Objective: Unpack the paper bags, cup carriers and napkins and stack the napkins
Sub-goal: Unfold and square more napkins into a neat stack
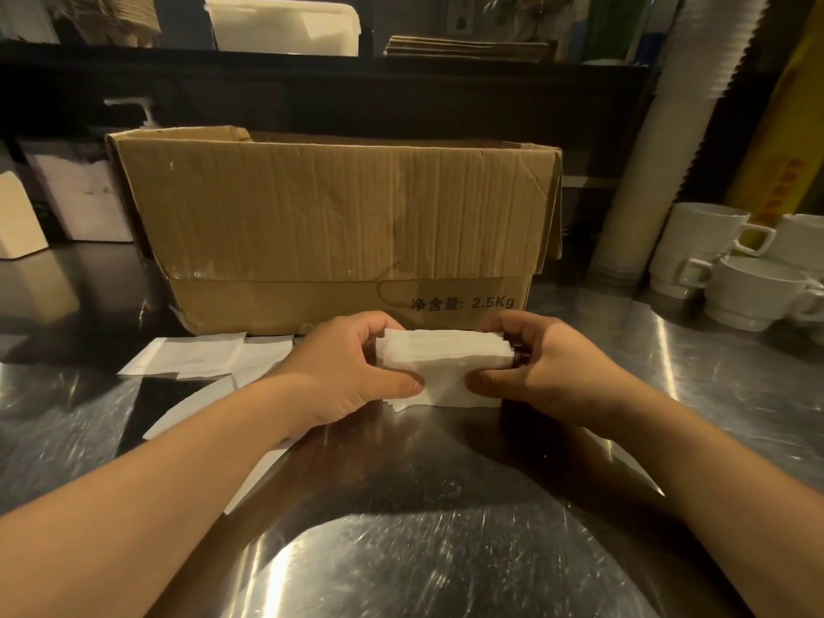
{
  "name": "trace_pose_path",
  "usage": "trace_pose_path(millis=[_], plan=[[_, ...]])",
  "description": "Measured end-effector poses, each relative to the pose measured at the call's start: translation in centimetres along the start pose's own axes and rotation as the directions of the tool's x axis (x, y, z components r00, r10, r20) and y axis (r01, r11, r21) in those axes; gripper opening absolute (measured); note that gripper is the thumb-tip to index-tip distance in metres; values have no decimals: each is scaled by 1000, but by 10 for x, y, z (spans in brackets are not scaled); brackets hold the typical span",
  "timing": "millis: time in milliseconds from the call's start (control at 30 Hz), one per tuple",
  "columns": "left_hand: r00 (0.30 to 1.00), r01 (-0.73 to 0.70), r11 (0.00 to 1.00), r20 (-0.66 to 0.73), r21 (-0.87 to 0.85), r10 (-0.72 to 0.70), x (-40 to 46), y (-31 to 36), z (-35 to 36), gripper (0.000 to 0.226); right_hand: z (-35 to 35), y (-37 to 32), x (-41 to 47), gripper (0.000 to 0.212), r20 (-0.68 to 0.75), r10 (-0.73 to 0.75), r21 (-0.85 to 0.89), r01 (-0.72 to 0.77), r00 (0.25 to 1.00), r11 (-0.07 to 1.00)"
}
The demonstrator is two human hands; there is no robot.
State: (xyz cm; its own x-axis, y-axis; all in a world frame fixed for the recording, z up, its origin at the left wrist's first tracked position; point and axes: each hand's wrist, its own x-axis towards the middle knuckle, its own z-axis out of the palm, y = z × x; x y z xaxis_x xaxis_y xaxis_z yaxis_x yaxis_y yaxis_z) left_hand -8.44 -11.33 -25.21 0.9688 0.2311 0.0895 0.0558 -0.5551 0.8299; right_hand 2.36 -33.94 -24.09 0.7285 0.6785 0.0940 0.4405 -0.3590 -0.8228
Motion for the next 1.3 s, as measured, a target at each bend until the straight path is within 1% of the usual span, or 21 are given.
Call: trace_pose_path(millis=[100, 167, 233, 300, 333, 400, 467, 533, 567, 600, 633, 700, 733, 800, 867, 933, 967, 1033, 1100, 1200, 1300], plan=[[1000, -20, 997, -6, 72, 20, 0, 3, 0, 35, 0, -4, -3, 39, 11, -38, 109, 37, 999, 993], [999, -43, 991, -4, 123, 44, -2, 6, -1, 35, -1, -6, -7, 45, 9, -102, 208, 98, 995, 973], [996, -81, 988, 32, 128, 78, -4, 9, -2, 36, 0, -11, -10, 49, -12, -175, 272, 171, 985, 947], [985, -154, 985, 88, 76, 147, -7, 12, -2, 40, 4, -16, -14, 46, -28, -231, 259, 230, 973, 938], [978, -190, 980, 94, 57, 184, -9, 14, -2, 43, 7, -18, -15, 46, -35, -251, 240, 252, 967, 937], [969, -245, 969, 51, 37, 243, -9, 16, -1, 44, 11, -22, -16, 49, -60, -284, 208, 291, 957, 934], [966, -258, 965, 12, -49, 259, -10, 18, 0, 41, 14, -22, -15, 57, -77, -273, 235, 284, 959, 930], [973, -225, 941, -4, -253, 231, -11, 18, 2, 46, 15, -22, -13, 69, -14, -195, 299, 190, 981, 935], [977, -201, 909, -8, -364, 213, -11, 18, 3, 51, 16, -21, -12, 71, 27, -153, 297, 138, 988, 945], [980, -181, 873, -11, -452, 197, -12, 19, 5, 54, 16, -20, -12, 70, 60, -123, 272, 102, 991, 957], [982, -170, 847, -16, -504, 188, -11, 18, 6, 56, 16, -19, -12, 66, 80, -104, 251, 81, 991, 965], [984, -164, 831, -34, -532, 173, -7, 14, 6, 66, 13, -18, -12, 57, 74, -94, 249, 73, 993, 966], [984, -170, 835, -53, -523, 167, -5, 10, 4, 68, 11, -18, -12, 52, 46, -89, 247, 75, 995, 966], [984, -177, 864, -82, -471, 157, -4, 3, -2, 62, 6, -16, -11, 43, -29, -76, 223, 80, 997, 971], [988, -154, 924, -62, -350, 142, -4, -1, -6, 58, 3, -15, -9, 40, -62, -68, 200, 79, 996, 977], [993, -115, 979, -18, -167, 113, -6, 0, -4, 58, 3, -12, -7, 38, -31, -52, 140, 56, 998, 989], [995, -97, 992, 2, -85, 97, -6, 1, -3, 56, 3, -11, -6, 38, -7, -39, 107, 40, 999, 993], [998, -66, 998, 24, -1, 66, -6, 5, 0, 47, 5, -9, -5, 41, 18, -31, 60, 29, 999, 998], [999, -47, 999, 8, -3, 47, -4, 4, 1, 37, 5, -10, -5, 45, -11, -39, 14, 39, 999, 999], [999, -37, 998, -19, -41, 37, -3, 1, -2, 37, 2, -13, -7, 49, -115, -60, -56, 54, 992, 997], [999, -41, 997, -19, -59, 40, -3, 0, -3, 36, -1, -13, -8, 42, -147, -92, -77, 81, 985, 994]])
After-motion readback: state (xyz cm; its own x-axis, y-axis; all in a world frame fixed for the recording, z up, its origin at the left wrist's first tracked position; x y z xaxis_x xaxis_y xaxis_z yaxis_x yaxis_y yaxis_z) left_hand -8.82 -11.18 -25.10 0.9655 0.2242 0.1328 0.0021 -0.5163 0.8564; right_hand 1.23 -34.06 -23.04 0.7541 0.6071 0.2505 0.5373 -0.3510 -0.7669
